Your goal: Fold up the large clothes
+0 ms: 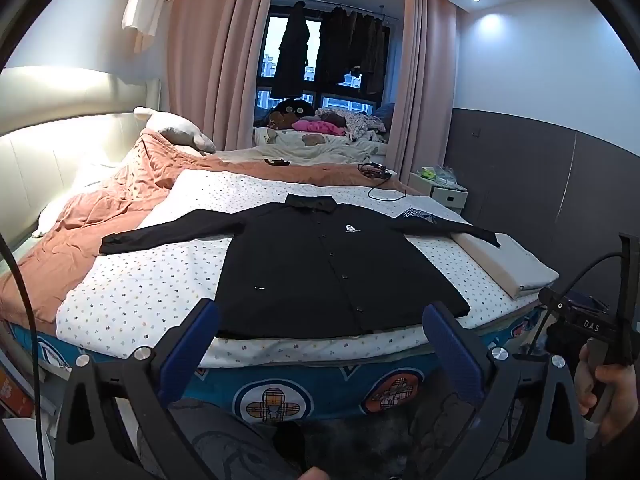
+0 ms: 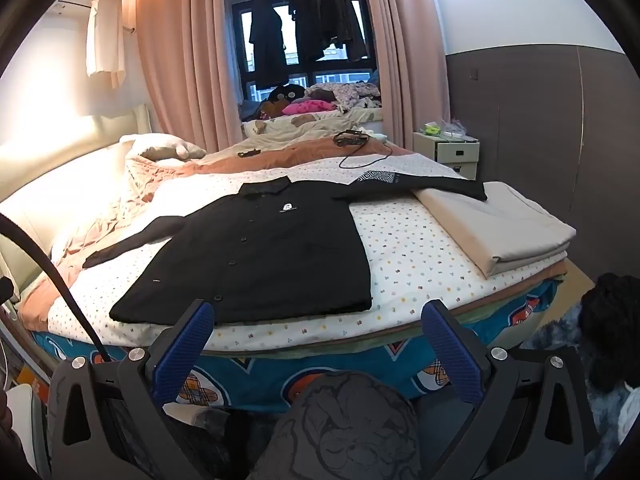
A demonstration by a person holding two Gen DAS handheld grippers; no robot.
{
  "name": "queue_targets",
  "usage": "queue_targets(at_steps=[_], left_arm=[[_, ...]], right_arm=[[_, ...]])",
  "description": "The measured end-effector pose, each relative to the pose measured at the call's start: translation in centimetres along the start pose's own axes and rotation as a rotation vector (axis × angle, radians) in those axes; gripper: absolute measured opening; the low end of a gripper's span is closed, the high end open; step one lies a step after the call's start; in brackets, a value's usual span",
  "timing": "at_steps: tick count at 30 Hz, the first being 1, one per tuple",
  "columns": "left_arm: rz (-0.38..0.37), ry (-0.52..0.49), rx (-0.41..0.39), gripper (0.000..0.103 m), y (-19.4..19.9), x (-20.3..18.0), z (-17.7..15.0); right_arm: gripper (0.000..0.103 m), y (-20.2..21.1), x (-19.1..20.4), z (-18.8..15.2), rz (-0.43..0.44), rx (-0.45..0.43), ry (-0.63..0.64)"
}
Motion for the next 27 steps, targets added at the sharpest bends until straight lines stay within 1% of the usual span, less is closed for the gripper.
queue_targets(at_steps=[4,8,9,13,27], left_arm=[[0.003,-0.012,-0.012,0.103,0.1,-0.5,-0.1],[0.005,0.004,-0.021,0.103,0.4,-0.9,0.0],[0.002,0.011,-0.022,0.103,0.5,-0.7,0.0],[-0.010,0.032,-0.018,0.103,0.4,0.1,-0.2],[-0.010,0.032,-0.017,0.103,0.1,0.4,-0.4]], right_arm=[[0.103,0.0,0.0,0.0,-0.002,0.001,-0.001],[0.103,-0.2,-0.2,0.1,-0.005,0.003,-0.006],[0.103,0.5,0.4,0.3,-0.003,-0.006,0.004],[0.103,0.2,0.2,0.5,-0.002,-0.005,0.005],[0.103,0.4,0.1,0.0,-0.001,-0.010,0.002]])
Point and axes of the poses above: each gripper's, at about its wrist camera, not at the fingertips, and y roughly against the way its jaws point, x to its left, z to its top, the point moved 4 cm from there along -y, roughly the way its jaws point
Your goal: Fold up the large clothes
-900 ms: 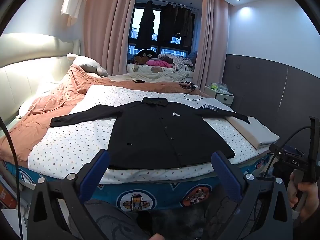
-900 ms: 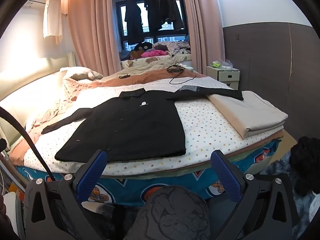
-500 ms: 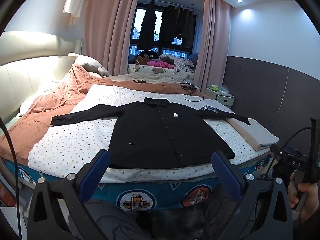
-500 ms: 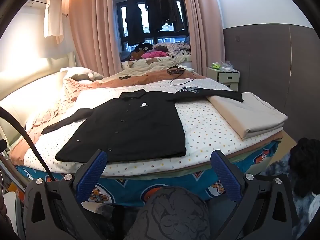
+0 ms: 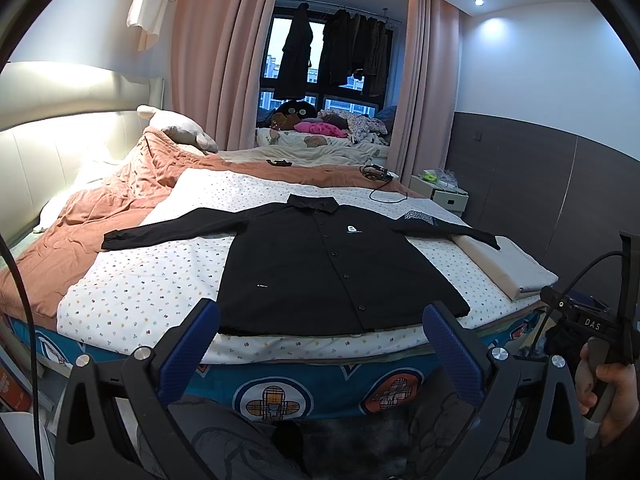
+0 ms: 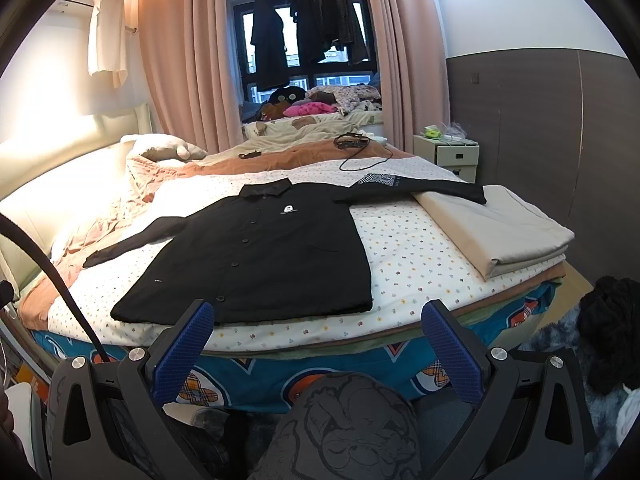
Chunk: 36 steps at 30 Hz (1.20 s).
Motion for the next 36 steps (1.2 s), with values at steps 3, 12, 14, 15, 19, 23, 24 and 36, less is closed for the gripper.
queue_targets(at_steps=[3,12,14,15,19,23,24,36], left_arm=[[-0.001,0.000,0.000,0.103,0.05,-0.07,-0.02],[-0.003,-0.006,0.000,0.103,0.20,-0.30,-0.18],[-0.001,-0.009,-0.002,0.103,0.26,-0.39,-0.13],[-0.001,-0.010,-0.002,0.103,0.29,-0.40,-0.10],[-0.001,-0.012,-0.003,0.103,0.40,-0.48,0.02],[0.001,-0.012,-0.005,0.103,0.50,-0.50,0.06],[-0.001,-0.012,-0.005,0.103,0.51,-0.51,0.06],[-0.005,-0.028,-0.004,0.103,0.74,-0.86,-0.09]], right_arm=[[0.103,0.02,-0.05,-0.08,-0.001,0.001,-0.002],[0.103,0.12,-0.10,-0.10,-0.002,0.002,-0.003],[0.103,0.17,-0.11,-0.10,-0.002,0.001,-0.002],[0.103,0.17,-0.12,-0.09,-0.002,0.002,-0.003],[0.103,0.24,-0.11,-0.10,-0.002,0.000,-0.003],[0.103,0.44,-0.29,-0.10,-0.002,-0.002,-0.005],[0.103,0.42,-0.27,-0.08,-0.003,-0.002,-0.005],[0.103,0.82,-0.51,-0.16,-0.005,-0.008,-0.005]])
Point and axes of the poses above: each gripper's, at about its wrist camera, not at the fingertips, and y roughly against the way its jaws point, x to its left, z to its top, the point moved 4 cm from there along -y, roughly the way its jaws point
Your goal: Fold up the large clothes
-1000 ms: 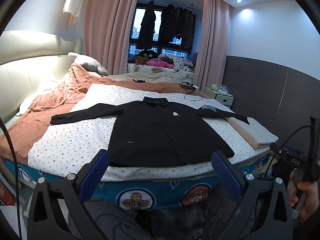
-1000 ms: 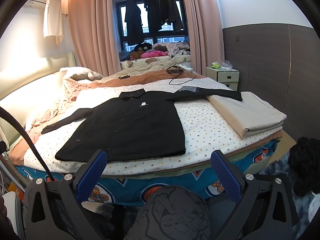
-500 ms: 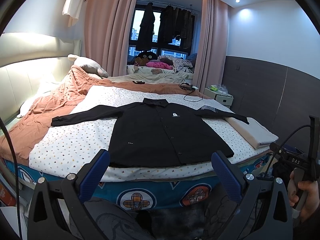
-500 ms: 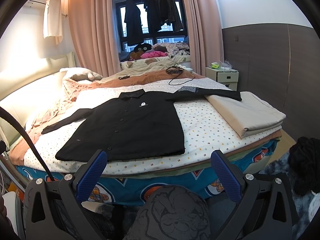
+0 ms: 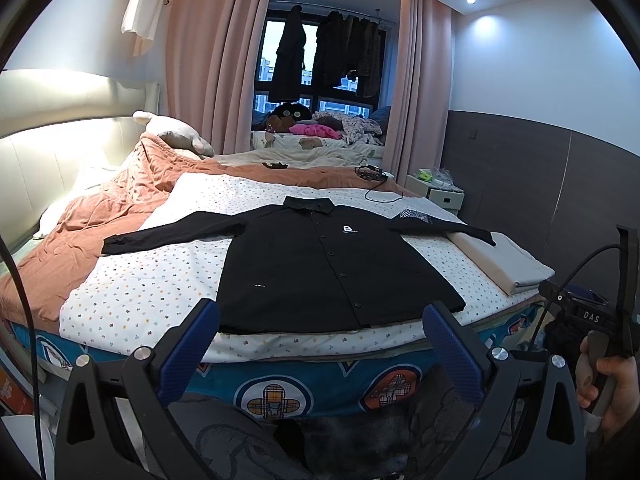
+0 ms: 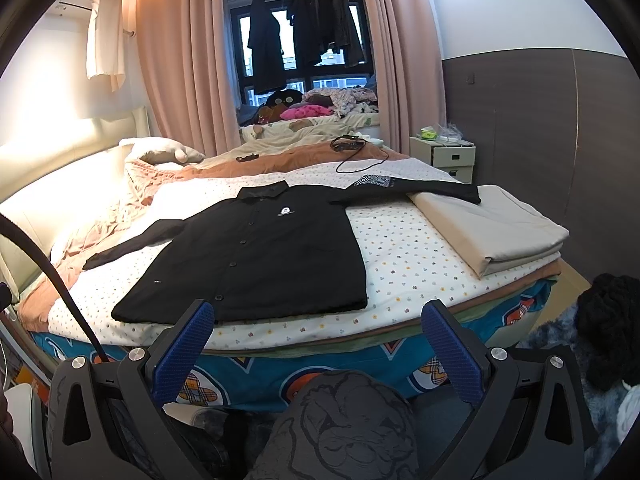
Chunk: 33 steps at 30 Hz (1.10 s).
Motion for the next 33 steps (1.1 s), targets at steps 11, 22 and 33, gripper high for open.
queue_targets(at_steps=[11,22,33], left_arm=[[0.005,-0.024,-0.016,0.103,1.0,-0.6,0.0],[-0.018,-0.012,-0.027,0.103,1.5,-0.5,0.0],[-0.003,0.024,-0.033,0.103,1.0,0.6,0.7]], right_arm=[[0.103,0.5,-0.2,0.1,-0.004,-0.007,0.002],[0.103,1.2,-0.3,0.2,-0.014,-0.016,0.003],[0.103,0.6,-0.1,1.4,-0.021,-0.017,0.022]])
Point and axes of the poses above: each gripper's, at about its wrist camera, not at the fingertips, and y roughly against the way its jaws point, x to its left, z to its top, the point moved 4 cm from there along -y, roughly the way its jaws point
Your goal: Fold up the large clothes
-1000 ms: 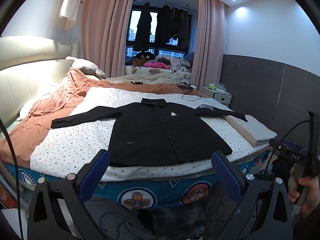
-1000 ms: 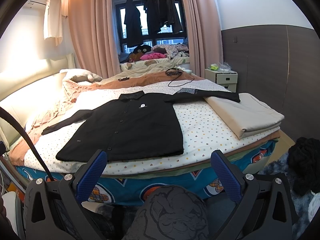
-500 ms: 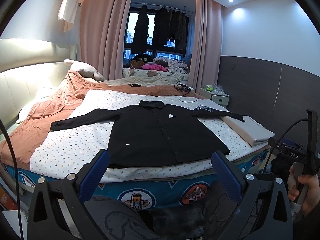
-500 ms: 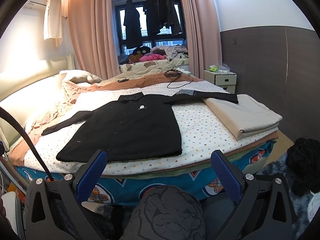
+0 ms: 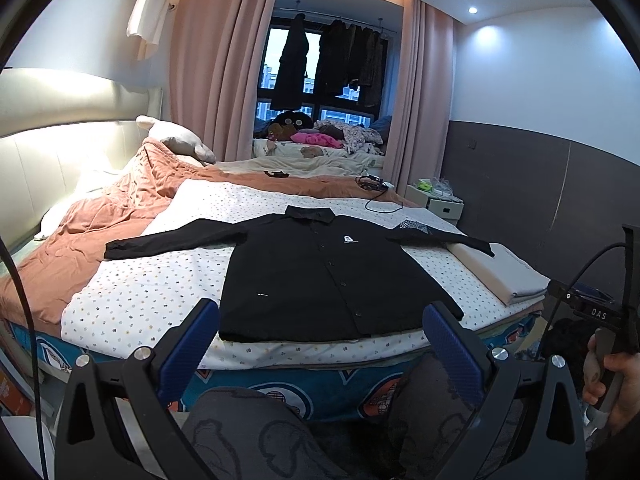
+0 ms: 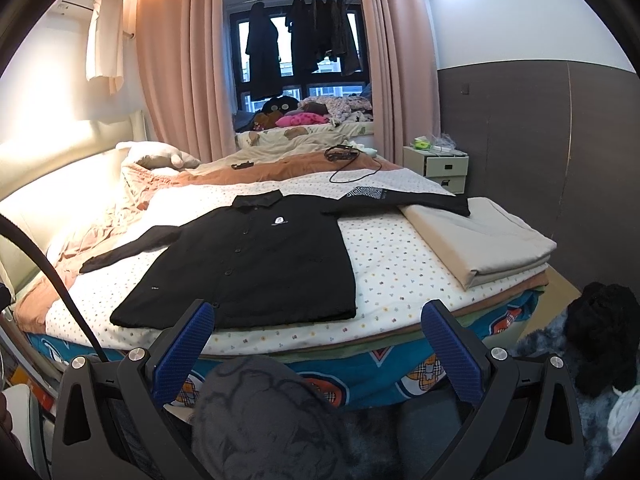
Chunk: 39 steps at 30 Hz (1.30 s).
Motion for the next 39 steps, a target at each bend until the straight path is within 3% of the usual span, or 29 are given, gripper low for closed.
queue_targets(at_steps=[17,39], left_arm=[[0.084,0.054,0.039,0.103,-5.3,5.3,2.2],[0.211,0.189,0.114,0.103,-15.7,14.6,6.0]], right_arm=[[0.103,-10.9,4.1,4.6,0.132,0.030,0.019],[0.103,-25.0,7.8,11.0,0.275,0.107,-0.003]])
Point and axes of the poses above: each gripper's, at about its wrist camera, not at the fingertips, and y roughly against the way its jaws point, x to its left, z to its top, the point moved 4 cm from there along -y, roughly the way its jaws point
